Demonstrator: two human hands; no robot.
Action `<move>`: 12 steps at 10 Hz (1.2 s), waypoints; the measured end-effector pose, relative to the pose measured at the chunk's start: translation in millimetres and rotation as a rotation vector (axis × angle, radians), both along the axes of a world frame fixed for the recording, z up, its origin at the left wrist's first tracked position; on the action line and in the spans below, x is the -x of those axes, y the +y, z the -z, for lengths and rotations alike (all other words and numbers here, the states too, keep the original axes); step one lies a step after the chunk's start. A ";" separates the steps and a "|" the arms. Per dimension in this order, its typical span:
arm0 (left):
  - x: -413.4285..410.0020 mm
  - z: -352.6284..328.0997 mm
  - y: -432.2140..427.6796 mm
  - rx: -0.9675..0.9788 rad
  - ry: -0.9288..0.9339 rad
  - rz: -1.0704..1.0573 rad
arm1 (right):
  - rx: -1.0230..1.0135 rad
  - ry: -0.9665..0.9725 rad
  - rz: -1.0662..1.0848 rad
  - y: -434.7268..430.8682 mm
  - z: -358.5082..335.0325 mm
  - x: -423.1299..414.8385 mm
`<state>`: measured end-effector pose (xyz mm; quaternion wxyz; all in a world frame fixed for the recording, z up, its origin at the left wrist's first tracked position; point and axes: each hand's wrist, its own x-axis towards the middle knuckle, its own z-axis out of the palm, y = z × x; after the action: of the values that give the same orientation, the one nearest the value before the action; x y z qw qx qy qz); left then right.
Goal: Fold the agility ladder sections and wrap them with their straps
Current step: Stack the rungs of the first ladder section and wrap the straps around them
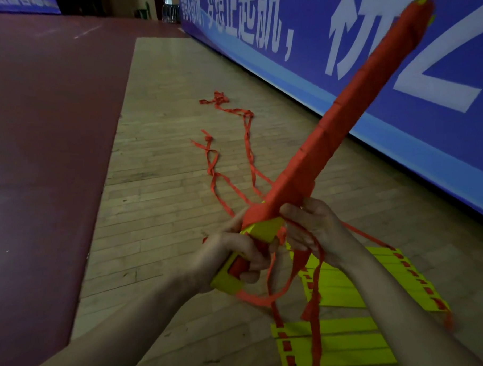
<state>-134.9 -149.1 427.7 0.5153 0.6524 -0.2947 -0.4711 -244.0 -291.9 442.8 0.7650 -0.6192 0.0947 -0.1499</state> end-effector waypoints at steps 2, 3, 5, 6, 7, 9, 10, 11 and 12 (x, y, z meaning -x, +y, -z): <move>0.8 -1.5 6.5 0.221 0.225 -0.007 | 0.240 0.017 0.229 6.7 -2.4 -6.6; 2.6 -2.6 0.0 0.231 0.110 -0.109 | 0.313 0.048 0.322 -2.2 2.7 -12.5; 7.7 17.1 1.7 0.125 -0.890 -0.194 | 0.470 0.089 0.440 -12.7 7.7 -20.7; 10.6 24.5 0.3 -0.027 -1.191 -0.222 | 0.522 0.094 0.453 -5.0 6.7 -22.6; 13.3 27.7 -1.8 -0.025 -1.140 -0.252 | 0.542 0.081 0.418 0.1 4.0 -22.6; 7.2 21.7 -1.0 0.126 -0.583 -0.293 | 0.387 0.031 0.238 2.5 -4.4 -17.2; 6.0 15.7 4.0 0.215 -0.201 -0.220 | 0.271 0.069 0.171 0.8 -9.4 -11.4; 7.5 11.8 4.9 0.320 0.067 -0.104 | 0.160 0.074 0.127 -0.8 -5.7 -10.3; 8.3 9.0 6.4 0.383 0.277 0.067 | 0.115 0.026 0.119 2.9 -6.1 -10.7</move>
<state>-143.2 -142.7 418.7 0.6493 0.4615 -0.3268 -0.5086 -233.3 -289.0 449.0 0.7165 -0.6573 0.1324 -0.1924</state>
